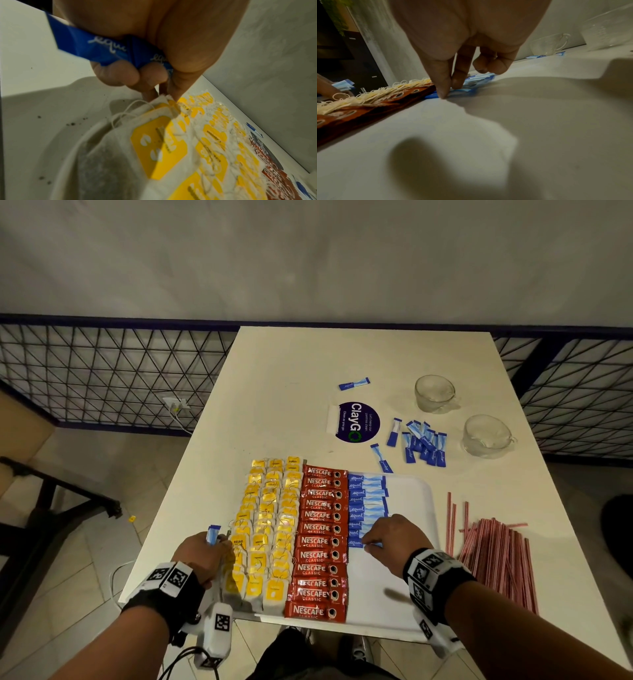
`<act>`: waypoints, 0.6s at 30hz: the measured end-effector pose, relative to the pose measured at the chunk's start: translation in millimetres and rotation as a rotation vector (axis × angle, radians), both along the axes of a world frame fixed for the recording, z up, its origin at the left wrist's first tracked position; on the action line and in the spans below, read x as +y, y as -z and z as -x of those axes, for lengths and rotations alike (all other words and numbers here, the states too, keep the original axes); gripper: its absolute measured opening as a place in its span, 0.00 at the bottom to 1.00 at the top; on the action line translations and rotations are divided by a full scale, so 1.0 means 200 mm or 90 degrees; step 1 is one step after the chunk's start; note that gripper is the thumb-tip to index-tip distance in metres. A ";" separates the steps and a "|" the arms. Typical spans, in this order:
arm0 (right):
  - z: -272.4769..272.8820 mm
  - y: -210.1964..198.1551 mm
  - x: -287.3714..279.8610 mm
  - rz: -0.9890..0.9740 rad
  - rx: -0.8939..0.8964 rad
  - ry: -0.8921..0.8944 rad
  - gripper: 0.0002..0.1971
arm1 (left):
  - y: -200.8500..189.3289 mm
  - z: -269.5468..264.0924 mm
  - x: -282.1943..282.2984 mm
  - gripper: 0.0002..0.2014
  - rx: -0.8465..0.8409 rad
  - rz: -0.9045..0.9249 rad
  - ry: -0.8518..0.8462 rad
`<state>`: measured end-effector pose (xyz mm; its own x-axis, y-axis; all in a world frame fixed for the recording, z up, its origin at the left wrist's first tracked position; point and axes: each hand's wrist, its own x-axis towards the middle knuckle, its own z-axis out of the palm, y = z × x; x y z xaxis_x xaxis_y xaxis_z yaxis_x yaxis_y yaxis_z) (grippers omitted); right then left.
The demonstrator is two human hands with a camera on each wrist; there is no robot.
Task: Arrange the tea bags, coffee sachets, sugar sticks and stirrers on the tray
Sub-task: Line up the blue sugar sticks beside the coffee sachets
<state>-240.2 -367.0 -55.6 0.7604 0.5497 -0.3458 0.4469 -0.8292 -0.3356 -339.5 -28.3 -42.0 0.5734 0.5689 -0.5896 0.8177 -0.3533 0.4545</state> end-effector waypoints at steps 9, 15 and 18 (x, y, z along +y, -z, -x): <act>-0.01 -0.02 0.01 -0.009 -0.009 -0.001 0.13 | 0.01 0.00 0.00 0.08 -0.002 0.002 -0.001; -0.02 -0.01 0.02 -0.040 -0.011 0.019 0.14 | 0.00 0.01 0.00 0.08 -0.001 0.005 0.002; -0.03 0.01 0.02 -0.029 -0.017 0.022 0.18 | 0.00 0.02 0.00 0.09 -0.003 0.010 -0.003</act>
